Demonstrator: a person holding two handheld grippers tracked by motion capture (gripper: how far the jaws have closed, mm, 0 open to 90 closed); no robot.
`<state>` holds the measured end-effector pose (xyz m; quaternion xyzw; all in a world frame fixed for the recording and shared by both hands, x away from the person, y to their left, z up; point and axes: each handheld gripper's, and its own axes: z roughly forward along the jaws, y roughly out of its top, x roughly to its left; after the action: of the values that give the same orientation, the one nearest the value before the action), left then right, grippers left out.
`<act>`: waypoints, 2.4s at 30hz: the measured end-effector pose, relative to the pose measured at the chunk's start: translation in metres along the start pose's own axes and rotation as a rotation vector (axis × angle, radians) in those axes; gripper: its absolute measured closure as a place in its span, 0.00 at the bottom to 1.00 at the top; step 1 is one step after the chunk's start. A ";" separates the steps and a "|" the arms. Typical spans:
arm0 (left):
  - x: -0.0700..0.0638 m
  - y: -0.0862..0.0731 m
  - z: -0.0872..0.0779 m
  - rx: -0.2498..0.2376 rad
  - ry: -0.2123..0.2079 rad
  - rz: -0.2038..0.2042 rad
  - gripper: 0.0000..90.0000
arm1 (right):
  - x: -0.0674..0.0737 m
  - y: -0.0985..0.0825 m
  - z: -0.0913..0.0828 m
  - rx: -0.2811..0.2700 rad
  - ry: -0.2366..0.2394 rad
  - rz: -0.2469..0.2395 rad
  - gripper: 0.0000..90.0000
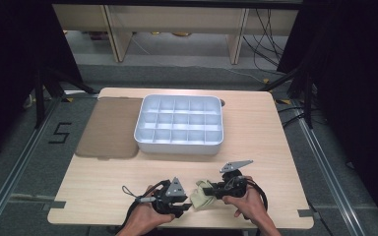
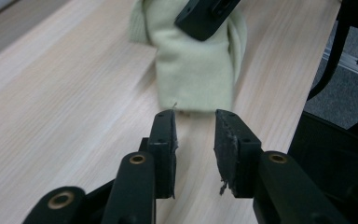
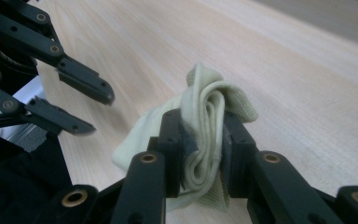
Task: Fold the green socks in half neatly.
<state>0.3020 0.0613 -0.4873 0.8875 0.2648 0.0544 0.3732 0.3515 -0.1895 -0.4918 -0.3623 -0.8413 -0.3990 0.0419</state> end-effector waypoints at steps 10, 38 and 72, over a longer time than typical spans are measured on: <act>0.013 -0.018 -0.016 -0.007 0.008 -0.073 0.58 | 0.006 0.006 -0.010 -0.024 -0.010 -0.026 0.82; 0.032 -0.066 -0.063 -0.035 0.173 -0.125 0.33 | 0.002 0.049 -0.051 -0.034 -0.148 -0.095 0.82; 0.033 -0.067 -0.061 -0.016 0.201 -0.114 0.30 | -0.013 0.090 -0.063 0.005 -0.197 -0.097 0.82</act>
<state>0.2831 0.1561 -0.4935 0.8582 0.3505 0.1237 0.3542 0.4053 -0.2035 -0.3957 -0.3585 -0.8589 -0.3609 -0.0593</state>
